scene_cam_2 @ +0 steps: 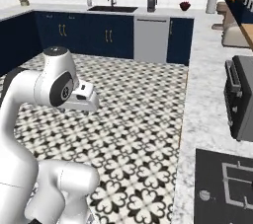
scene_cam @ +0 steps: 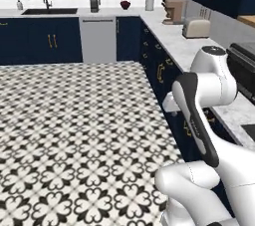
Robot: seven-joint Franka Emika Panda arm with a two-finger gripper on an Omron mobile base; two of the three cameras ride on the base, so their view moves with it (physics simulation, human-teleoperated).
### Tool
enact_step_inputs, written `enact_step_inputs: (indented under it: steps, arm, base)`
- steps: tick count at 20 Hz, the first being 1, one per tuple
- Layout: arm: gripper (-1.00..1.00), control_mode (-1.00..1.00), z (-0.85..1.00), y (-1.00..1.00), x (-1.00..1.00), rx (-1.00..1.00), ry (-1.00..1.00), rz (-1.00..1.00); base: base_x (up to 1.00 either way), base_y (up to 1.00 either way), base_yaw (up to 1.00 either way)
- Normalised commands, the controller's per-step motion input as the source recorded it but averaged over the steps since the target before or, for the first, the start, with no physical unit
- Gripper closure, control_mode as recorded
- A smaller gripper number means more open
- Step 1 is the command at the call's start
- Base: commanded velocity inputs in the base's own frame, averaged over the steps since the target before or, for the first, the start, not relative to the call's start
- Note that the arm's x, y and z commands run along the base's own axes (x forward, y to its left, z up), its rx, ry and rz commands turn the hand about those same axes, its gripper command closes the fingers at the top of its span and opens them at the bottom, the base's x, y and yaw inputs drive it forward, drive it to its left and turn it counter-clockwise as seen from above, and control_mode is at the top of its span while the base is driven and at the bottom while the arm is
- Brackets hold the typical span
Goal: Navigate to the toaster oven.
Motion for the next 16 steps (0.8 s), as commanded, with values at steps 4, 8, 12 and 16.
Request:
enact_step_inputs:
  steps: [4, 8, 12, 16]
  arm:
    - [-1.00, 1.00, 0.00, 0.00, 0.00, 0.00, 0.00, 0.00]
    - [-1.00, 1.00, 0.00, 0.00, 0.00, 0.00, 0.00, 0.00]
    - [-1.00, 1.00, 0.00, 0.00, 0.00, 0.00, 0.00, 0.00]
    - [-1.00, 1.00, 0.00, 0.00, 0.00, 0.00, 0.00, 0.00]
  base:
    - [0.37, 0.00, -0.03]
    - [0.34, 0.02, -0.46]
    - [0.65, 0.33, -0.59]
    - [0.87, 0.61, -0.60]
